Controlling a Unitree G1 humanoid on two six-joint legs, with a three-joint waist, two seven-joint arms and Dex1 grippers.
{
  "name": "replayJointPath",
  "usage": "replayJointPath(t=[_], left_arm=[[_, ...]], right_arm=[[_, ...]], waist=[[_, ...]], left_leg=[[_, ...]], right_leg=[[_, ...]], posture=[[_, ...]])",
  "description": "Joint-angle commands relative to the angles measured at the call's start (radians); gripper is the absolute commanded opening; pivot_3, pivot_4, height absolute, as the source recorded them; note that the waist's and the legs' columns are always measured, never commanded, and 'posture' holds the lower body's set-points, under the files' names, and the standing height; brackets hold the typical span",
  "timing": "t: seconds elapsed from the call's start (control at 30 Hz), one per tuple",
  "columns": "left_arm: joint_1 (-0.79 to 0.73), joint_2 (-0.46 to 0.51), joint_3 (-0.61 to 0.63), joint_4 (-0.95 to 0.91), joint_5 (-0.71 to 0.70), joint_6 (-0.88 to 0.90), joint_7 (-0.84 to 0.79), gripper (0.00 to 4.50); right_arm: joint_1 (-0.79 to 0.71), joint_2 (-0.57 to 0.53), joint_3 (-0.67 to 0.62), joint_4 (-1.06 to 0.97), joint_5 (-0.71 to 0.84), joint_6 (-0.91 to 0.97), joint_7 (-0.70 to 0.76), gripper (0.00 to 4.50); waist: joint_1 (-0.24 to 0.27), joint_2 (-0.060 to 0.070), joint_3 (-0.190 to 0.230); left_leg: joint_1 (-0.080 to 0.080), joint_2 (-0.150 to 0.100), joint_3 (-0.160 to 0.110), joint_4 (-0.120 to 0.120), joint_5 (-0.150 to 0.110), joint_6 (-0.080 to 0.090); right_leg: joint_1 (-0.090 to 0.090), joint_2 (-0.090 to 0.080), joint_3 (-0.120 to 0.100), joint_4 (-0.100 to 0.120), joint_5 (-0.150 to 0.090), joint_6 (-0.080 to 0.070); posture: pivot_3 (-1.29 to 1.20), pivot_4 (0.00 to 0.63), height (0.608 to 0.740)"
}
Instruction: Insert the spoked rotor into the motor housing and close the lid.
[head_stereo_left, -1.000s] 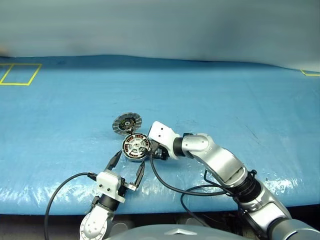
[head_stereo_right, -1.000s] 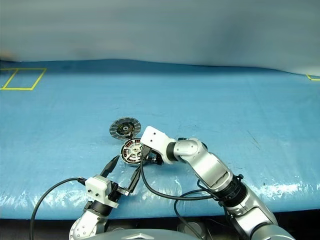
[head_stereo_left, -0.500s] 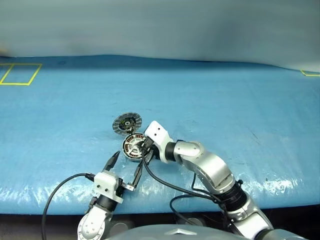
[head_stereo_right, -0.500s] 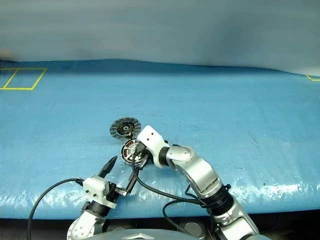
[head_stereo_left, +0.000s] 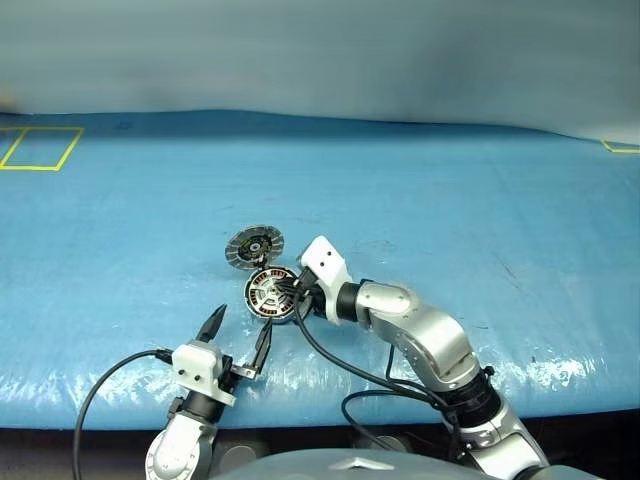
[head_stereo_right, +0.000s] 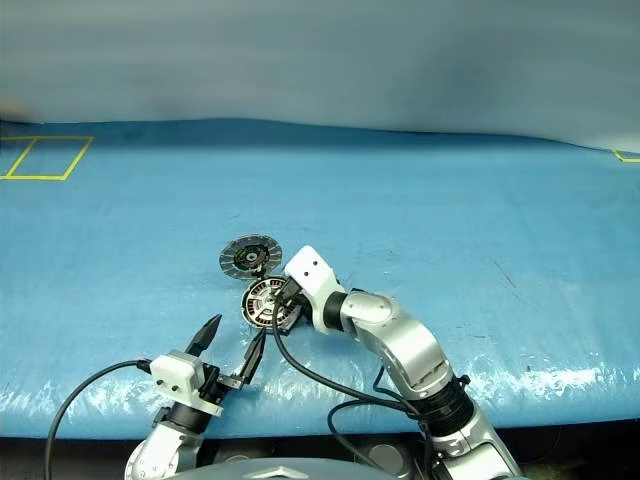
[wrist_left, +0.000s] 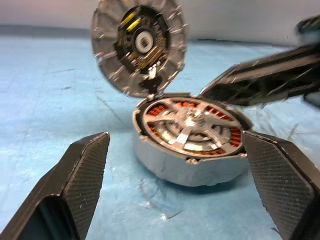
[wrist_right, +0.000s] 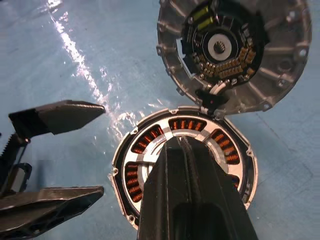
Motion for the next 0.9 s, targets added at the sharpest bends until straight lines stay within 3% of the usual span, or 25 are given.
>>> replayJointPath(t=[0.03,0.1,0.17,0.33,0.47,0.5,0.7,0.9], left_arm=[[-0.022,-0.010,0.028,0.086,-0.012,0.001,-0.009,4.32],[0.032,0.130,0.201,-0.060,-0.185,0.095,-0.087,3.90],[-0.004,0.258,0.347,-0.101,-0.313,0.176,-0.149,3.19],[-0.165,0.377,0.439,-0.060,-0.426,0.297,-0.238,1.58],[-0.269,0.410,0.478,0.009,-0.478,0.378,-0.316,0.21],[-0.303,0.423,0.478,0.038,-0.478,0.397,-0.337,0.04],[-0.551,0.459,0.439,0.255,-0.427,0.441,-0.442,0.04],[-0.829,0.428,0.348,0.489,-0.365,0.468,-0.578,0.04]], right_arm=[[0.041,-0.036,-0.031,-0.066,0.039,-0.048,0.038,0.01],[0.080,-0.081,-0.018,-0.077,0.025,-0.119,0.068,0.00],[0.143,-0.135,0.000,-0.080,0.011,-0.221,0.121,0.00],[0.304,-0.146,-0.037,-0.069,0.012,-0.391,0.105,0.00],[0.377,-0.127,-0.064,-0.070,0.006,-0.428,0.063,0.00],[0.395,-0.122,-0.065,-0.075,0.003,-0.434,0.053,0.00],[0.449,-0.102,-0.043,-0.081,-0.018,-0.458,0.009,0.00],[0.478,-0.086,-0.053,-0.048,-0.043,-0.524,-0.016,0.00]], waist=[[0.000,-0.001,0.000],[-0.002,-0.003,-0.001],[-0.007,-0.006,-0.001],[0.009,-0.004,0.001],[-0.002,-0.014,-0.003],[-0.003,-0.014,-0.003],[0.007,-0.013,-0.002],[0.009,-0.014,-0.002]], left_leg=[[0.000,0.000,0.000,0.000,0.000,0.000],[0.001,0.000,0.000,0.000,0.000,0.000],[0.001,0.003,-0.001,-0.002,0.000,0.000],[0.004,0.000,0.000,0.001,0.000,-0.001],[0.004,0.000,0.001,0.002,0.000,-0.001],[0.004,0.001,0.001,0.002,0.000,-0.001],[0.004,0.002,-0.003,0.000,0.001,-0.002],[0.004,0.001,-0.003,0.001,0.001,-0.003]], right_leg=[[0.000,0.000,0.000,0.000,0.000,0.000],[0.001,0.000,0.000,0.000,0.000,0.000],[-0.002,0.003,-0.001,0.004,-0.002,-0.004],[-0.003,0.000,-0.001,0.009,-0.006,-0.004],[0.002,-0.001,-0.001,0.006,-0.003,-0.001],[0.002,0.000,-0.001,0.006,-0.003,-0.001],[0.001,0.003,-0.002,0.010,-0.005,-0.004],[0.002,0.003,-0.002,0.009,-0.004,-0.002]], posture=[[0.00,0.150,0.740],[0.00,0.150,0.740],[0.00,0.150,0.740],[0.00,0.150,0.740],[0.00,0.150,0.740],[0.00,0.150,0.740],[0.00,0.150,0.740],[0.00,0.150,0.740]])
